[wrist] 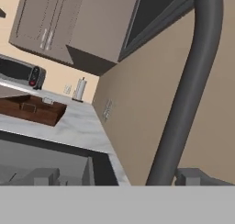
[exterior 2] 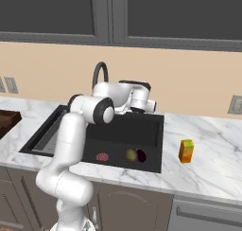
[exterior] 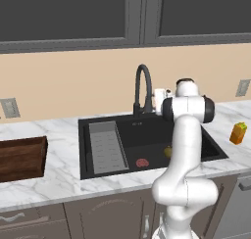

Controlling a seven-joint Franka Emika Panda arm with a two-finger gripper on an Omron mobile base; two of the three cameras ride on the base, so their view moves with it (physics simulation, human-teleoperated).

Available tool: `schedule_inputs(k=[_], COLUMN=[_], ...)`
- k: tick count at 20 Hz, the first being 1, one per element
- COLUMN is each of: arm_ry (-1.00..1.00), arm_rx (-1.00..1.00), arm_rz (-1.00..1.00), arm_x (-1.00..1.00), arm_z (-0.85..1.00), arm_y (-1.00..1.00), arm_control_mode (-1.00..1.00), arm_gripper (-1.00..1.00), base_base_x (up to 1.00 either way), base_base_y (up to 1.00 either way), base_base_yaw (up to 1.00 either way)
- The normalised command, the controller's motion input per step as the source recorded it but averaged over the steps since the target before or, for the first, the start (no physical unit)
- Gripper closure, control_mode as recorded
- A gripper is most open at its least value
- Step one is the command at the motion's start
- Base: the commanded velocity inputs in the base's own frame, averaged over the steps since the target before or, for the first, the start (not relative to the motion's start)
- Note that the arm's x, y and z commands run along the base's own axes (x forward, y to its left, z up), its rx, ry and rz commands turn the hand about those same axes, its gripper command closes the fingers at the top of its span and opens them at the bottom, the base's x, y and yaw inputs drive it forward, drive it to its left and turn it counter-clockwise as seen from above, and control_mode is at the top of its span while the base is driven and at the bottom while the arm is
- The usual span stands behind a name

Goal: Pick up all produce items and place them in the sink. Turn on the sink faucet to wash them. Then turn the sink off and put them in the tray.

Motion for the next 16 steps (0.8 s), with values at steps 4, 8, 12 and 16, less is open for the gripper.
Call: schedule_inputs(k=[4,8,12,16], arm_ry=[0.00,-0.01,0.00,0.02], arm_rx=[0.00,0.00,0.00,0.00], arm_rz=[0.05,0.02,0.00,0.00], arm_x=[0.16,0.02,0.02,0.08], arm_z=[-0.12,-0.03,-0.01,0.00], arm_y=[0.08,0.00,0.00,0.00], arm_control_mode=[-1.00,-1.00,-1.00,-1.00], arm_gripper=[-1.00,-1.00,-1.00,-1.00], base_base_x=[0.00,0.00,0.00,0.00], base_base_y=[0.00,0.00,0.00,0.00], base_base_yaw=[0.00,0.00,0.00,0.00])
